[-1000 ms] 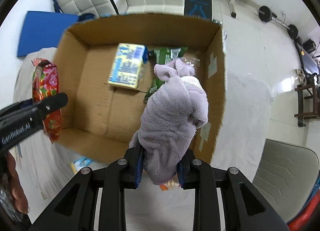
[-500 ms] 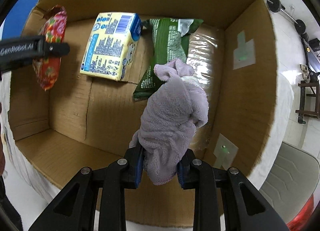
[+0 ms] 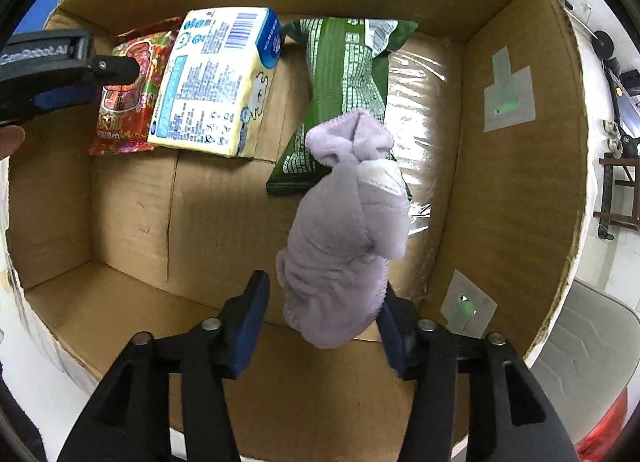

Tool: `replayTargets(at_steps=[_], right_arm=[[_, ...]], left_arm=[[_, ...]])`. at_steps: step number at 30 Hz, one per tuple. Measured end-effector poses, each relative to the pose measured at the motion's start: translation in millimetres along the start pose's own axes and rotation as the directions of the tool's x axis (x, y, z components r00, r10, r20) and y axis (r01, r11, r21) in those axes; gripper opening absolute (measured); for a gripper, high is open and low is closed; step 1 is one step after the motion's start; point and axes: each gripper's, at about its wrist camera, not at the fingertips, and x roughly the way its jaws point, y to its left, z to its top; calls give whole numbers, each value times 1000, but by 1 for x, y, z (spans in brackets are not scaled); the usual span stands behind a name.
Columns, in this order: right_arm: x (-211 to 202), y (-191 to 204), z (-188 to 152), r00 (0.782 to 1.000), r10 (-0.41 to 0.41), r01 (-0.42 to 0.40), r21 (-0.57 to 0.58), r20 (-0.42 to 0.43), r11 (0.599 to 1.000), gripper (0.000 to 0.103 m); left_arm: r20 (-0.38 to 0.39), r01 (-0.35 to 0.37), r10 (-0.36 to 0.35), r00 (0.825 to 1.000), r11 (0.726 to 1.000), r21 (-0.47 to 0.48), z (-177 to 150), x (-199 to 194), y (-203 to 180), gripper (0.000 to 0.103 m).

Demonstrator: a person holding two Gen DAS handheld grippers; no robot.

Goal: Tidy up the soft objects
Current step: 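Open both tools to drop red bag and sock into the box, then grasp the blue Nestle tube with left tool while right tool grasps orange panda bag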

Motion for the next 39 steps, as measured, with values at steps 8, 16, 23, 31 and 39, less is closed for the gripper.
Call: replayTargets(at_steps=[8,16,23,31,39], right_arm=[[-33,-1,-8,997,12,-16,42,77,999,87],[-85,-5,-31,974,-11,-13,105,225,994,102],[-121,-4,-65,951,-39,-3,138,307,990,102],[-156,5,-115,915,-57,-4,151,399,989,102],[-190,9,-152,882,-44,-32,153,470,988,102]], left_arm=[[89,-16,15,996,1000,2,-30,-48,7,63],[172,-56,50,984,998,28,-80,-85,3,91],[240,-51,43,970,998,26,-113,-115,2,92],[340,-83,63,938,996,43,-156,-156,-4,92],[430,-98,67,900,994,50,-189,-195,-9,92]])
